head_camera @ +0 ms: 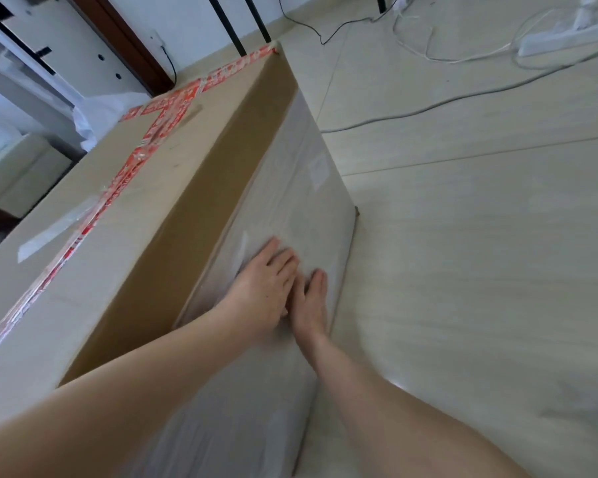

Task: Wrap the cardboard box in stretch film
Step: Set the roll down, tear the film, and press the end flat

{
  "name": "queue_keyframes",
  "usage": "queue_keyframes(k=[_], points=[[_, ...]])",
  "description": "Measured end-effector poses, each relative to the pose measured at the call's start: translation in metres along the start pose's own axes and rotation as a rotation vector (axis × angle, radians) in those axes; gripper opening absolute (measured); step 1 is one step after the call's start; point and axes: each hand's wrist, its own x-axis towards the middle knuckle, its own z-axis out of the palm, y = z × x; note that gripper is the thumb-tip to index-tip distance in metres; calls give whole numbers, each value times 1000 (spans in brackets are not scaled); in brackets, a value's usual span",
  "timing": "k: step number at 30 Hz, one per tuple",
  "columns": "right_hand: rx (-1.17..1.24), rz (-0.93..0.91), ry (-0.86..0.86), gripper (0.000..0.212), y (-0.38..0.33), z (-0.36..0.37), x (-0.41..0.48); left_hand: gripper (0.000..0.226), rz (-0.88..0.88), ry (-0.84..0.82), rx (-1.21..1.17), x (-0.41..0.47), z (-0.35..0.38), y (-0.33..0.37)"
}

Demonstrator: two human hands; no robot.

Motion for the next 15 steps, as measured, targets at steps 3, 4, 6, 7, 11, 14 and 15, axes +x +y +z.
queue_keyframes(k=[3, 4, 6, 7, 11, 14, 15], points=[[-7, -2, 6, 63, 1, -8, 24, 70, -17, 0, 14, 13, -2, -11], [-15, -4, 6, 65, -1, -10, 32, 70, -22, 5, 22, 17, -4, -15], [1, 7, 36, 79, -5, -11, 44, 71, -35, 10, 36, 25, -9, -23], [10, 17, 67, 90, -7, -11, 48, 72, -43, 10, 43, 28, -11, -26], [25, 17, 49, 73, -8, -16, 69, 75, -73, 20, 71, 41, -13, -35], [28, 30, 71, 67, -4, -18, 89, 77, -73, 25, 84, 46, -12, -37], [39, 32, 82, 66, -4, -18, 94, 77, -69, 27, 86, 47, -12, -37]])
